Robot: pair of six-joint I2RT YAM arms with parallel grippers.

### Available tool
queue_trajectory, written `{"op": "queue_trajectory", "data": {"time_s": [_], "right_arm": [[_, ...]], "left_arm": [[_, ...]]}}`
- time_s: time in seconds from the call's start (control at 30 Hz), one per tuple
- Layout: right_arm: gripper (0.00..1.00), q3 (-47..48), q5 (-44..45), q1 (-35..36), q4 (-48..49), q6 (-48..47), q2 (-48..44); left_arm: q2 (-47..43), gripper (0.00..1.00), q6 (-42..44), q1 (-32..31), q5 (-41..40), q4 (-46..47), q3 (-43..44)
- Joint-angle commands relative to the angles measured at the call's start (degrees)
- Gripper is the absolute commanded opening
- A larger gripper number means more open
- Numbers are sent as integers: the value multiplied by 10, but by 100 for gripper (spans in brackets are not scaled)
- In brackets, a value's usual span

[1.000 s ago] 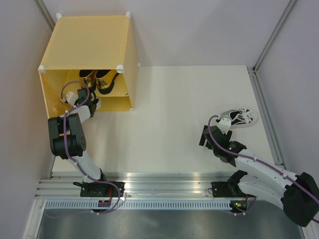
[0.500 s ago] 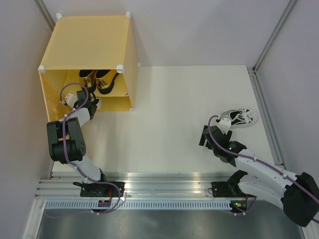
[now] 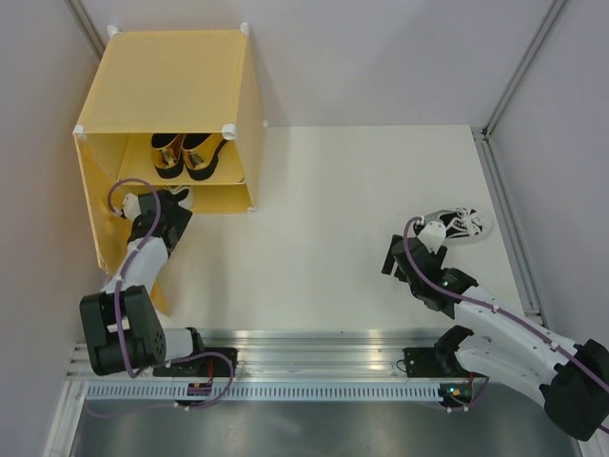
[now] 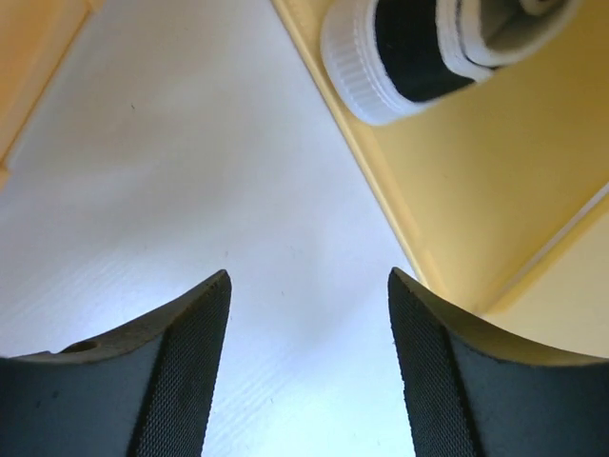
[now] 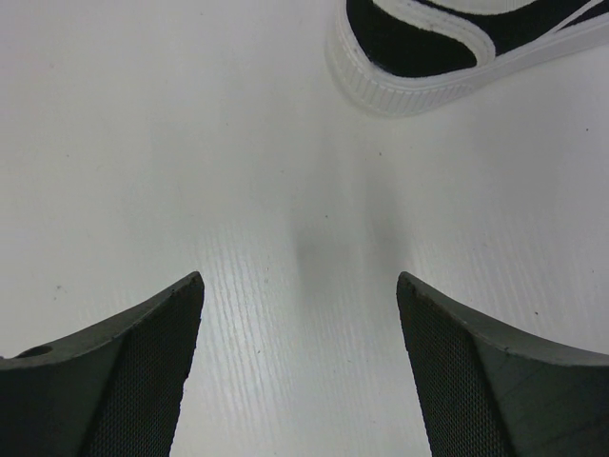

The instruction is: Place and organize the shoes in the shoe cabinet

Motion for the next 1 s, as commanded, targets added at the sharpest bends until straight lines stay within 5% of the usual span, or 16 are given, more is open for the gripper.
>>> {"op": "queue_trajectory", "data": {"time_s": [0.0,0.23,0.53,0.97], "right_arm": [[87,43,34,-3,-19,3,-6],[88,83,90,-6,-62,-3,3],[96,153,167,-56,-108,5,64],[98,182,27,-315,-30,46,183]], "left_arm": [[-71,78,33,0,60,-47,-9],[-250,100,127,0,145,-137,-3],[-363,100,262,-9,314,-179,20],[-488,100,348,-171,248,-140,-67]]}}
